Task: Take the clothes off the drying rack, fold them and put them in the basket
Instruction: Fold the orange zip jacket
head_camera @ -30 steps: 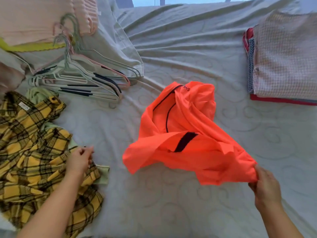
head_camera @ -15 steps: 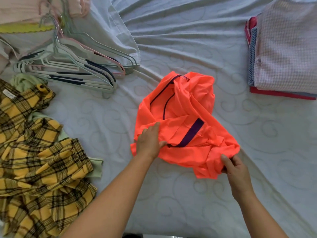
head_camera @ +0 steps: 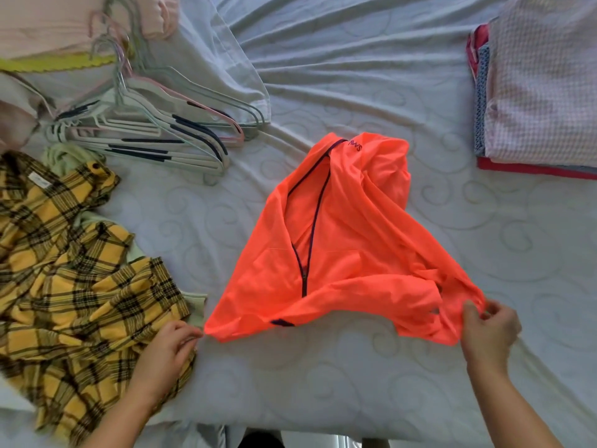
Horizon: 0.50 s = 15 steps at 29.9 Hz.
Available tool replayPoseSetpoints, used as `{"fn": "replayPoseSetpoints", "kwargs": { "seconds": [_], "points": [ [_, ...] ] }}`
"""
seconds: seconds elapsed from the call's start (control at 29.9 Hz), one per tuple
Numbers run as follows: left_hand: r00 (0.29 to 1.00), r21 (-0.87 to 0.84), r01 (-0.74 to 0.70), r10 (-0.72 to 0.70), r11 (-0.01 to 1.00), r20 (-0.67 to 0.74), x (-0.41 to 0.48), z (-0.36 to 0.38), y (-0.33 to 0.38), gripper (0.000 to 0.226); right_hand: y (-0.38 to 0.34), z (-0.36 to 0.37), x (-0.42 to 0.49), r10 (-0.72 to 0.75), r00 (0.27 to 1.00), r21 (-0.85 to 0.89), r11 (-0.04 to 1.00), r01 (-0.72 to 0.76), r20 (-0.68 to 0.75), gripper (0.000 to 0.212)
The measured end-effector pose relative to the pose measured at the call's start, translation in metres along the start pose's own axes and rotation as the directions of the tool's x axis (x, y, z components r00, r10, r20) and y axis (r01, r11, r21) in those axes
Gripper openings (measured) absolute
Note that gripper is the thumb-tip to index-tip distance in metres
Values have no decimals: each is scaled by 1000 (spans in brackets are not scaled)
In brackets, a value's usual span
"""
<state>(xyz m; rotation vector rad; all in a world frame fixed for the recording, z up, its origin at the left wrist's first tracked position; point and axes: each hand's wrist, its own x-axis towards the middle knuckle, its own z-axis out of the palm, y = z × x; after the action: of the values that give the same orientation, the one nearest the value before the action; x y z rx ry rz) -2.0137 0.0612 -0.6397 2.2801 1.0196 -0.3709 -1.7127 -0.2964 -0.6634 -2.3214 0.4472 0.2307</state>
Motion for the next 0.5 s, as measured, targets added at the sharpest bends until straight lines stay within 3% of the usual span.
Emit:
{"fn": "replayPoseSetpoints", "kwargs": {
  "seconds": [0.07, 0.13, 0.17, 0.23, 0.27, 0.33, 0.4, 0.5],
  "points": [
    [994, -152, 109, -112, 982, -12, 0, 15, 22, 29, -14, 14, -18, -300, 954, -165, 941, 297, 2, 63],
    [962, -413, 265, -266, 871, 57, 3, 32, 60, 18, -37, 36, -40, -561, 805, -152, 794, 589, 192, 52],
    [925, -556, 374, -345, 742, 163, 5, 41, 81, 27, -46, 48, -49, -603, 730, -105, 744, 660, 323, 50],
    [824, -677, 555, -435, 484, 364, 8, 61, 114, 39, -54, 71, -64, -552, 591, -74, 691, 719, 588, 53],
    [813, -691, 562, -460, 455, 358, 8, 70, 125, 36, -53, 79, -71, -489, 529, -81, 677, 732, 694, 52],
    [858, -647, 445, -502, 619, 110, 8, 81, 134, 26, -53, 85, -84, -373, 465, -115, 669, 735, 803, 36],
    [916, -493, 304, -393, 815, -84, 11, 89, 135, 23, -51, 83, -92, -327, 507, -194, 656, 729, 798, 23],
    [983, -284, 185, -183, 941, 32, 16, 100, 150, 37, -49, 82, -96, -309, 520, -216, 657, 722, 796, 21]
  ]
}}
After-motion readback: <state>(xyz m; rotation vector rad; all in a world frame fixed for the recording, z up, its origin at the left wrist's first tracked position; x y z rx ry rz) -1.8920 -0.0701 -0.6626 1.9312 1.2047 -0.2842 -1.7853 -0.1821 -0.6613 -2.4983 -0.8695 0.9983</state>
